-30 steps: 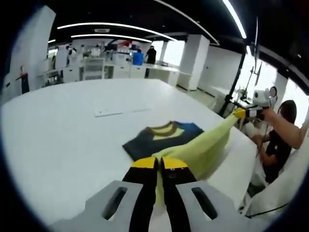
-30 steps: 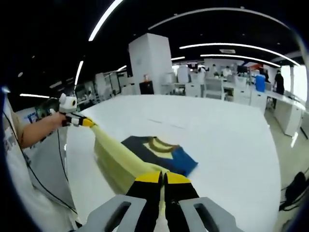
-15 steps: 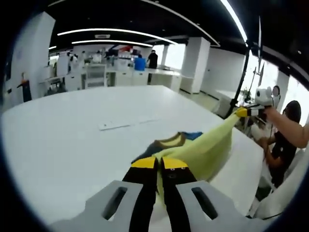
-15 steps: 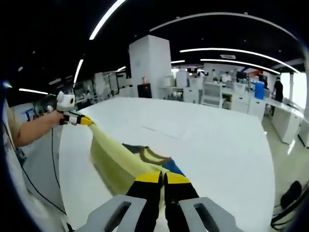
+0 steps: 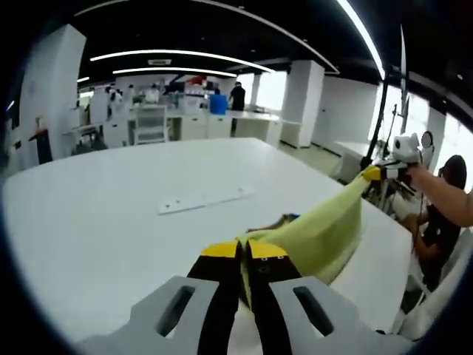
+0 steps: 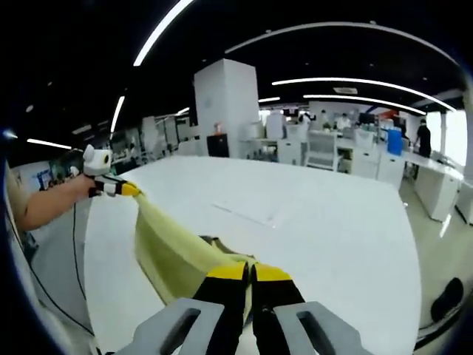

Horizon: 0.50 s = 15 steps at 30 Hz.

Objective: Fold the garment on the visible template until the final outline fits inside the template.

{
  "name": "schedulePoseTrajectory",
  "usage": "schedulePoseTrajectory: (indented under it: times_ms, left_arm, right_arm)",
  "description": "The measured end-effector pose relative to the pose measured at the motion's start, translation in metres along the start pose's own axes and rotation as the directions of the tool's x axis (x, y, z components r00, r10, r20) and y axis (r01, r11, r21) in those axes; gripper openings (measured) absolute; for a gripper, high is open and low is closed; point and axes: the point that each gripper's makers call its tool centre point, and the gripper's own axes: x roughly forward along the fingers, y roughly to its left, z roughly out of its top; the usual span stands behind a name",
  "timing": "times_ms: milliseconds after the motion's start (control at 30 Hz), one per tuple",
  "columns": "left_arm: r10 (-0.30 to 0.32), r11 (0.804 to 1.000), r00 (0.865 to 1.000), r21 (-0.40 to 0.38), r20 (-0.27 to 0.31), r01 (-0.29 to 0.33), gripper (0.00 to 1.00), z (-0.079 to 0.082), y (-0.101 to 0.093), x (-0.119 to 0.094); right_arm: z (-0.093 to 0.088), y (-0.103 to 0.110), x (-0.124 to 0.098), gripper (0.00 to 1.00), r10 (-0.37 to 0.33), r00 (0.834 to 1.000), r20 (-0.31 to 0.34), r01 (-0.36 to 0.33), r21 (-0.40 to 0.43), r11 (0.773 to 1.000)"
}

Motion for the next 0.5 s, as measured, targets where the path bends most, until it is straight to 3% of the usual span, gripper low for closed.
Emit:
schedulePoseTrajectory:
  times_ms: [500]
  left_arm:
    - [0.034,0.999,0.999,-0.003,-0.042,-0.034,0.00,-0.016,0.019,0.034]
  right_arm:
    - [-0.025,-0.023,0.038,0.00,-0.020,0.998,-0.060,0.021,0.017,1.000]
